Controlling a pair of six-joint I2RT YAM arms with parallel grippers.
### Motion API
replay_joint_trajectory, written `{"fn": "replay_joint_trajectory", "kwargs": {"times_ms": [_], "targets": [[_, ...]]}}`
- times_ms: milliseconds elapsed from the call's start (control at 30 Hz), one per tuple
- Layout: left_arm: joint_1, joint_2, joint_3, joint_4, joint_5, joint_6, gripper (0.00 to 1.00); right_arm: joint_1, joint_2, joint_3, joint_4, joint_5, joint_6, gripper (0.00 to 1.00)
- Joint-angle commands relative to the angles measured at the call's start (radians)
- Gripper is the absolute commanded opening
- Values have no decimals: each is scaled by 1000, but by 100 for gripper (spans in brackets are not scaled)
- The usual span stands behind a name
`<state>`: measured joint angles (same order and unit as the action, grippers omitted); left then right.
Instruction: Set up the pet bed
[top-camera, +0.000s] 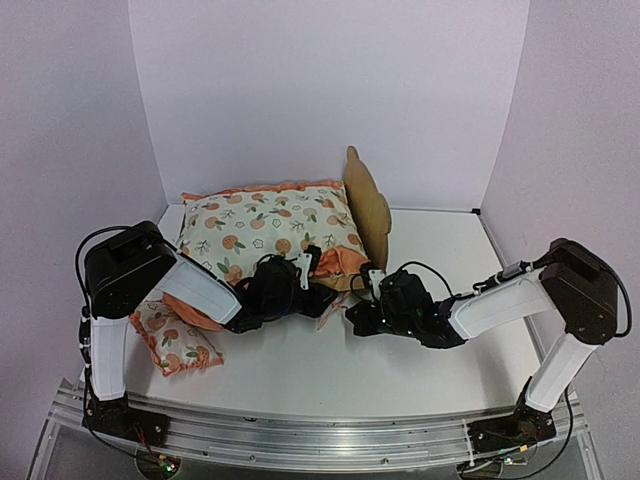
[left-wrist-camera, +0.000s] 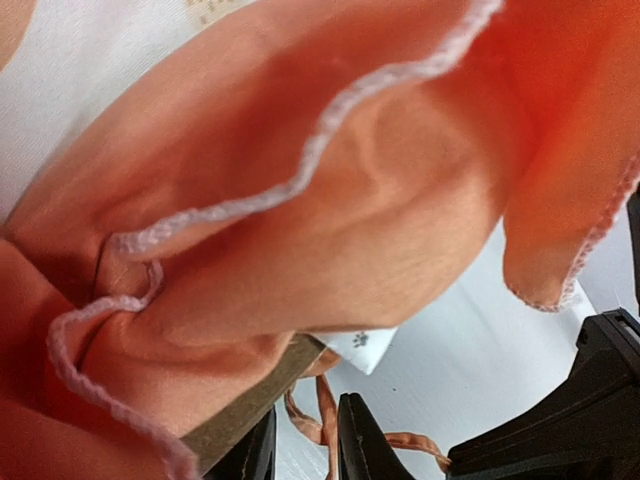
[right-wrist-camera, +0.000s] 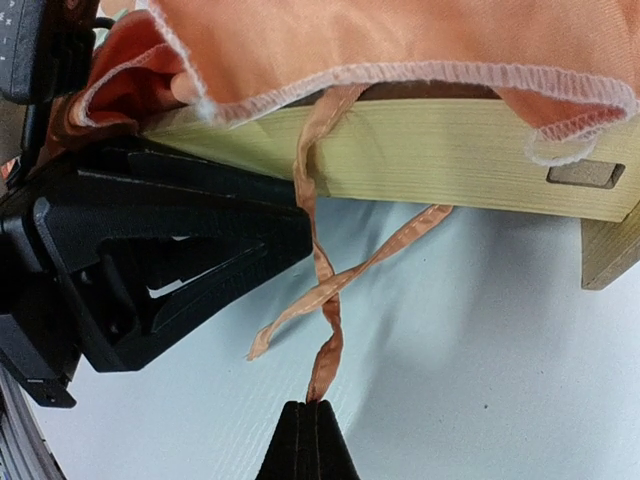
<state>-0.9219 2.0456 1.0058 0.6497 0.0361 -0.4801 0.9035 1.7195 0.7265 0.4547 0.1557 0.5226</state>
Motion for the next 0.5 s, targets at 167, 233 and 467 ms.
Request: {"fn": "replay_joint_trajectory", "kwargs": {"times_ms": [167,233,467], "targets": [[18,51,22,-24,-58,-55,26,-6,-15,14,22,-25,1,0],[18,58,26,-10,-54,-51,24,-7,-16,15,22,-27,-1,0],[18,57,23,72,21,3,23,-11,-20,10,23,-32,1,0]]}}
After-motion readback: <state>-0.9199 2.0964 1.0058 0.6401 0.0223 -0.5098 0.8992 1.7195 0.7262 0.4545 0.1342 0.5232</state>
